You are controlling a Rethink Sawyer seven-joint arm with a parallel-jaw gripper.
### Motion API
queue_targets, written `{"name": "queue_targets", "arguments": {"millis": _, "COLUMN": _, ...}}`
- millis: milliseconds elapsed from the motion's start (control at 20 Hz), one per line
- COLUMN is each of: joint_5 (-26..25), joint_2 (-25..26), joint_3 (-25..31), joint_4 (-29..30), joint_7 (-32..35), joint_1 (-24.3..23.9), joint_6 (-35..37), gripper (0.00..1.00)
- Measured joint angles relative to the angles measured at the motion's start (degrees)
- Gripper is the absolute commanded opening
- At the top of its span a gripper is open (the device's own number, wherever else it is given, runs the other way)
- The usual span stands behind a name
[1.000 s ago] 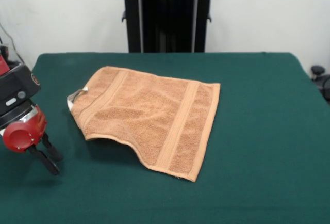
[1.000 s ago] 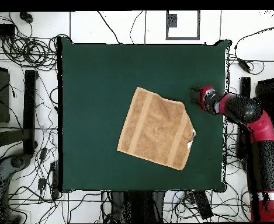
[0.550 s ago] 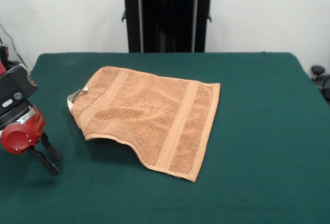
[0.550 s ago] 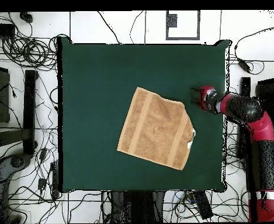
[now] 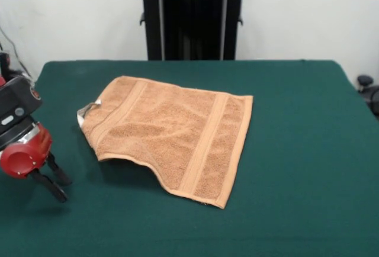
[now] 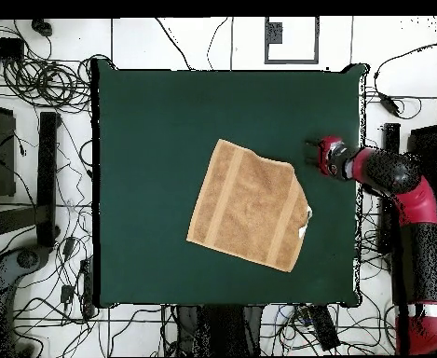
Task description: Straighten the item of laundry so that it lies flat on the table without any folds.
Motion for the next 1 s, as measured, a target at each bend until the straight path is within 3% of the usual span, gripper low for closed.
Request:
{"name": "queue_targets", "arguments": {"millis": 350, "joint_5": -1.90, "joint_2": -5.28, "joint_3": -6.28, "joint_4": -3.35, "joint_7": -0.01, "joint_1": 8.14, "joint_6": 2.79, "gripper": 1.00}}
{"name": "queue_targets", "arguments": {"millis": 1000, "joint_5": -3.88, "joint_2": -8.87, "joint_3": -15.67, "joint_4": -9.08, "joint_7": -0.01, "joint_1": 19.05, "joint_6": 6.18, "gripper": 1.00}}
